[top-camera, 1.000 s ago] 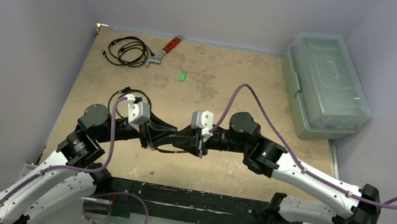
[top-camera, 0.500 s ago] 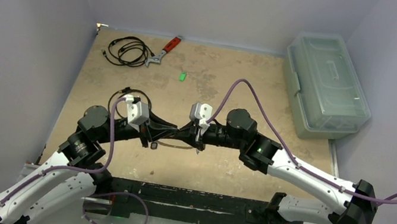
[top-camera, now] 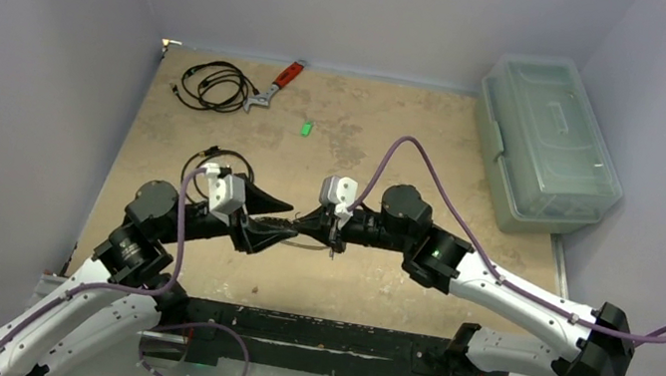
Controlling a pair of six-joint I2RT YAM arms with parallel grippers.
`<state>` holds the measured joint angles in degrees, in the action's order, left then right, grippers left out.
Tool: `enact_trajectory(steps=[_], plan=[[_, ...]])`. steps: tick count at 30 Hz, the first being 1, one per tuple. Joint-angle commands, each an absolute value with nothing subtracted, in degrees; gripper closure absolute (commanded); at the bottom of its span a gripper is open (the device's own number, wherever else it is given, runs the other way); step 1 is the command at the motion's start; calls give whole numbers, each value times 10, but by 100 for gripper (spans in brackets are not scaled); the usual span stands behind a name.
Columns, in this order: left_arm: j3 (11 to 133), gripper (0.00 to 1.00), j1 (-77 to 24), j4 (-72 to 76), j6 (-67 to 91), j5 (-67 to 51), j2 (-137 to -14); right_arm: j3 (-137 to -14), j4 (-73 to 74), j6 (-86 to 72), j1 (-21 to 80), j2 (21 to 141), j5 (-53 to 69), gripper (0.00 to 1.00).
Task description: Put the keys on the keyring
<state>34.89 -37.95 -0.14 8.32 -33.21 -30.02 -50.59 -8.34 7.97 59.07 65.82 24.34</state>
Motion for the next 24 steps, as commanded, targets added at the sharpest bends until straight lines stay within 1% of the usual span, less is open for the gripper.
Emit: enact_trajectory(steps=[1, 3, 5, 12, 17, 20, 24], plan=[[366, 47, -381, -35, 79, -351, -274, -507, -108, 116, 587, 641, 214, 100], [376, 38, -381, -52, 70, -347, -264, -505, -104, 124, 587, 642, 212, 100], [389, 36, -381, -73, 58, -339, -258, -502, -102, 138, 588, 643, 209, 100], [441, 36, -381, -153, 14, -312, -262, -475, -120, 191, 600, 639, 173, 100], [466, 42, -381, -191, -46, -362, -286, -438, -156, 244, 628, 614, 153, 100], [490, 43, -381, -192, -42, -331, -311, -417, -170, 289, 659, 607, 105, 100], [519, 37, -381, -199, -10, -253, -340, -387, -203, 356, 703, 617, 23, 100]])
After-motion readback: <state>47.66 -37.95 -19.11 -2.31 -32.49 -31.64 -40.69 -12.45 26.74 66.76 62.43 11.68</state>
